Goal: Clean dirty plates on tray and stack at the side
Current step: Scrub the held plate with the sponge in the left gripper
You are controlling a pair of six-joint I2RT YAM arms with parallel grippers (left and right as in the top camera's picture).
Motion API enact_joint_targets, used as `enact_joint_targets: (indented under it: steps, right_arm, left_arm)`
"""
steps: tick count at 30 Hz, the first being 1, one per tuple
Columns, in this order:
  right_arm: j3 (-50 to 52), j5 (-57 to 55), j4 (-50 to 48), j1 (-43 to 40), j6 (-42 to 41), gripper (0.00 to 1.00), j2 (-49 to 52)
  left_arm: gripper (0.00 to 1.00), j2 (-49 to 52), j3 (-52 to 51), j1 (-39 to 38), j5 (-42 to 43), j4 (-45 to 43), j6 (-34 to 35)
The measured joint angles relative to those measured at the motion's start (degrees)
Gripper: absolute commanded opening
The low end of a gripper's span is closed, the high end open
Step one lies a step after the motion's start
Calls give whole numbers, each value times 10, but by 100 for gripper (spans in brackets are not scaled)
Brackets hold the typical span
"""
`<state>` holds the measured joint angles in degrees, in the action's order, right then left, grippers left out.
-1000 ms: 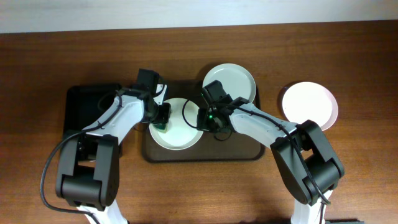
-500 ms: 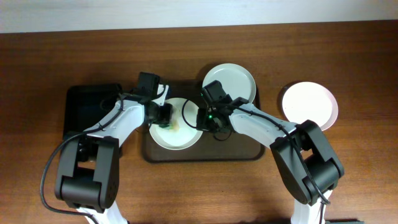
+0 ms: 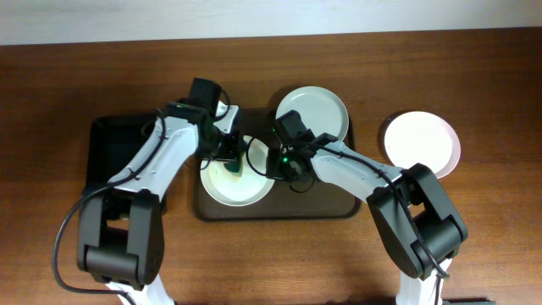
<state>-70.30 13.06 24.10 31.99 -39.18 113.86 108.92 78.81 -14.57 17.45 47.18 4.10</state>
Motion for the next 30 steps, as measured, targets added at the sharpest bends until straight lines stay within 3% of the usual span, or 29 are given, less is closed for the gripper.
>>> enact_joint_targets:
  steps: [3, 11, 18, 23, 27, 30]
  right_arm:
    - [0, 0, -1, 0, -1, 4, 0]
    - [0, 0, -1, 0, 0, 4, 0]
    - [0, 1, -2, 0, 0, 4, 2]
    - [0, 10, -10, 5, -3, 4, 3]
    - [0, 10, -3, 4, -3, 4, 3]
    - [-1, 13, 0, 4, -2, 4, 3]
  left_arm:
    - [1, 0, -44, -14, 8, -68, 9]
    - [1, 2, -86, -14, -7, -77, 22]
    - [1, 17, -85, -22, -254, -117, 24]
    - [1, 23, -85, -28, -349, -132, 24]
    - [1, 40, -4, -25, -313, -12, 24]
    - [1, 45, 145, -21, -265, 124, 24]
